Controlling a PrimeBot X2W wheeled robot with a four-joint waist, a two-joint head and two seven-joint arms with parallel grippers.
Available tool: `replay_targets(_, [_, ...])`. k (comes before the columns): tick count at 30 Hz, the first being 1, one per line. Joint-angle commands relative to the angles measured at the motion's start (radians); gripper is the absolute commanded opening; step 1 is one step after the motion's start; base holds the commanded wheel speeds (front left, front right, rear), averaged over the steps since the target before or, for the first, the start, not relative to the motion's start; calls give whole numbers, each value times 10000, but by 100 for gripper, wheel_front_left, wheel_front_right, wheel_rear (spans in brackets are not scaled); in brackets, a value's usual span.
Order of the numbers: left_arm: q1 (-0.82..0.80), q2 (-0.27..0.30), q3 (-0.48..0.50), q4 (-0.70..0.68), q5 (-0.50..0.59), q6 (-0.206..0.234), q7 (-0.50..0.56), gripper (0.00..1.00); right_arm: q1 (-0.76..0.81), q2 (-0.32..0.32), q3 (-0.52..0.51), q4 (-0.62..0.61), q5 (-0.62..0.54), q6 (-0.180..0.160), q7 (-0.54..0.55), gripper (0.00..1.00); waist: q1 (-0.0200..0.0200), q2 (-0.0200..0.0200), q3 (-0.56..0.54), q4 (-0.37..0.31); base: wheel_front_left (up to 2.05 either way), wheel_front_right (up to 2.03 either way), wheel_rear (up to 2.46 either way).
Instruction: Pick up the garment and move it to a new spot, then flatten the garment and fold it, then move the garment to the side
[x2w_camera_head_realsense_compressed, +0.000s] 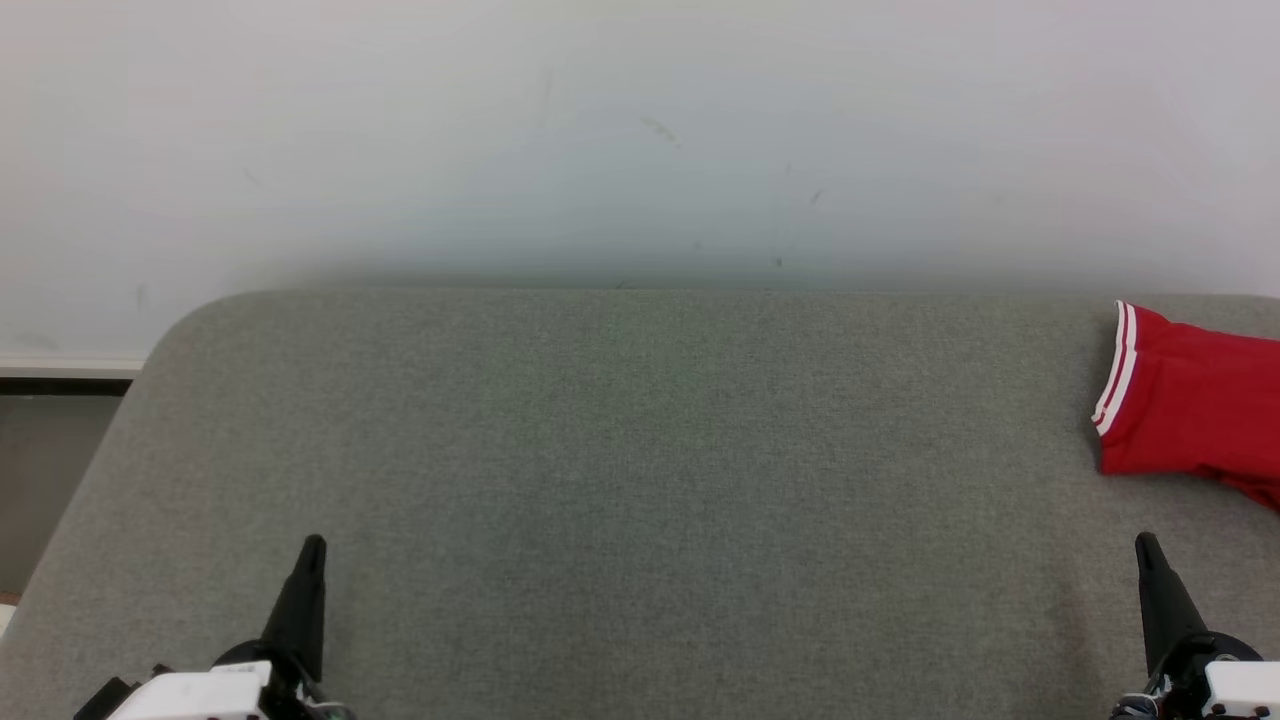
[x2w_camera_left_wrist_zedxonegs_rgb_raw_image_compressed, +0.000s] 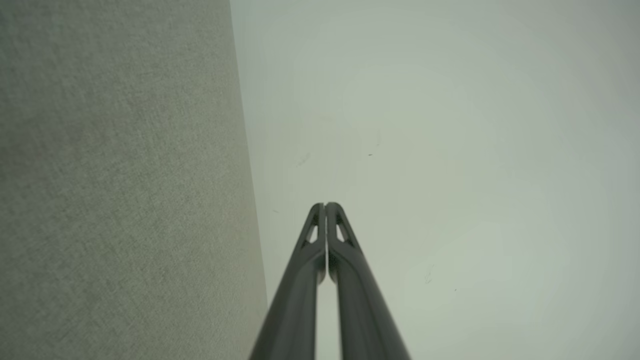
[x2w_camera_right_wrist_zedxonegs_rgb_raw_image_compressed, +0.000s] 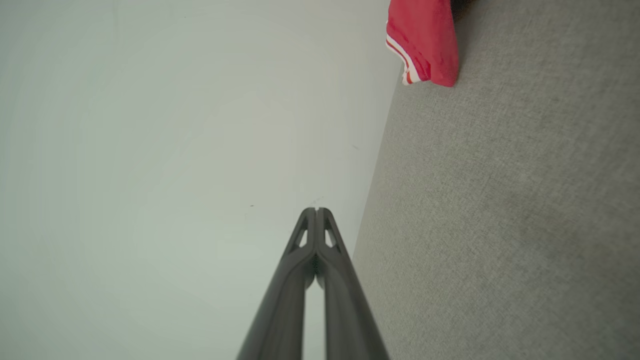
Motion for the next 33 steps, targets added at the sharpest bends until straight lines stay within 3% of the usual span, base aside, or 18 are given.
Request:
replay_targets(1, [-94, 2, 51, 0, 97, -38, 55, 0, -136, -60, -46, -43, 9, -17, 32, 0, 0, 0, 0, 0, 0, 0, 0])
replay_targets(33, [-101, -42, 121, 3, 158, -38, 97, 0, -136, -58, -48, -43, 4, -17, 37, 0, 0, 0, 0, 0, 0, 0, 0])
